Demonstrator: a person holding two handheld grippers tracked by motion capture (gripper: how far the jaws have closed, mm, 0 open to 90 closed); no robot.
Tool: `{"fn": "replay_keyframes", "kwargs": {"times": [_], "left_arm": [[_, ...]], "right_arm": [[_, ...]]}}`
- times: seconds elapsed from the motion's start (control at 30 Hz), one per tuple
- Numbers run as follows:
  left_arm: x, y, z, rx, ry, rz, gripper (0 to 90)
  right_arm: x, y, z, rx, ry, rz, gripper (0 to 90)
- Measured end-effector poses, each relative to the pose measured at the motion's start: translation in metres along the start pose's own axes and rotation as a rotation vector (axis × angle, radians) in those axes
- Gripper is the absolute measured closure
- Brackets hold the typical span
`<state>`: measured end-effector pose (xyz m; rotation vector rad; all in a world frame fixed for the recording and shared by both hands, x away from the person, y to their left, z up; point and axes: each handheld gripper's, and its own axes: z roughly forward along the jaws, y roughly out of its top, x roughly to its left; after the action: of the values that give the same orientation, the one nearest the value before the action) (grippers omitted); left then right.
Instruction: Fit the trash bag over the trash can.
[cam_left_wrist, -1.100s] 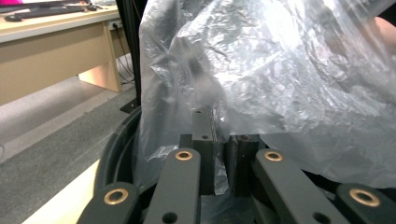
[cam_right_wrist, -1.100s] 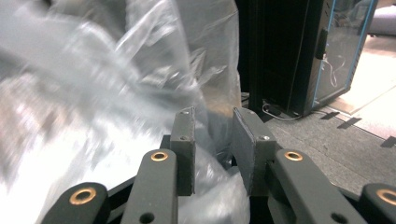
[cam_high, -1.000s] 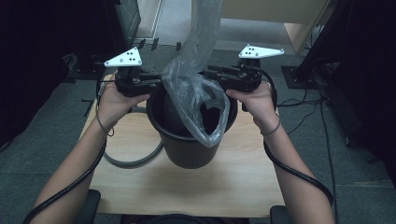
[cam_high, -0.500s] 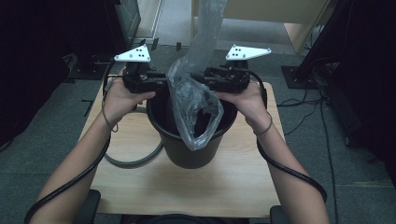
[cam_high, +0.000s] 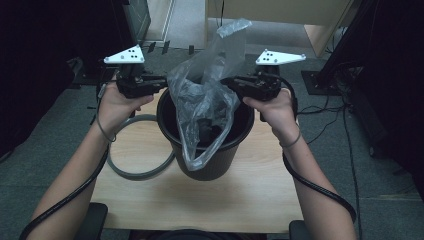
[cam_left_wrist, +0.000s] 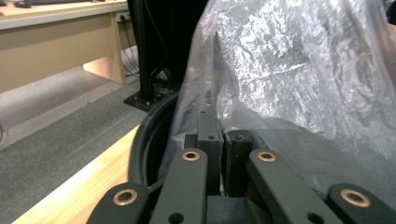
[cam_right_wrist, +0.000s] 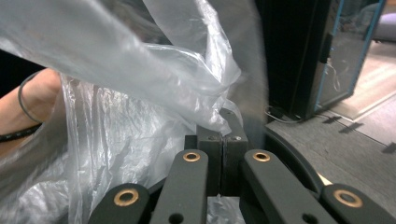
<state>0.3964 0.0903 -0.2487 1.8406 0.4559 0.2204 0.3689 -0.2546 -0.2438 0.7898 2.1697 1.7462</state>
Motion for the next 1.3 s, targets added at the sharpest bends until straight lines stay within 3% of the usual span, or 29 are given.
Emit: {"fn": "replay_keyframes", "kwargs": {"times": [0.37,0.6,0.73,1.07,1.17,1.3], "left_arm": [[0.010,-0.010,-0.025,-0.001,0.034,-0.039,89.0],[0.011,-0.021,-0.040,-0.002,0.033,-0.072,89.6],[0.011,-0.025,-0.047,0.005,0.044,-0.068,89.7],[0.018,-0.040,-0.061,0.006,0.052,-0.107,89.8],[0.017,-0.043,-0.062,0.026,0.040,-0.099,90.0],[0.015,-0.044,-0.062,0.024,0.032,-0.117,89.4]], "right_arm": [[-0.012,-0.018,-0.046,-0.001,-0.059,0.051,90.0],[-0.014,-0.031,-0.074,-0.003,-0.087,0.090,90.0],[-0.016,-0.037,-0.082,0.002,-0.102,0.094,90.0],[-0.024,-0.050,-0.099,-0.007,-0.119,0.131,90.0],[-0.025,-0.053,-0.102,0.010,-0.121,0.123,90.0],[-0.023,-0.056,-0.101,0.038,-0.134,0.107,90.0]]}}
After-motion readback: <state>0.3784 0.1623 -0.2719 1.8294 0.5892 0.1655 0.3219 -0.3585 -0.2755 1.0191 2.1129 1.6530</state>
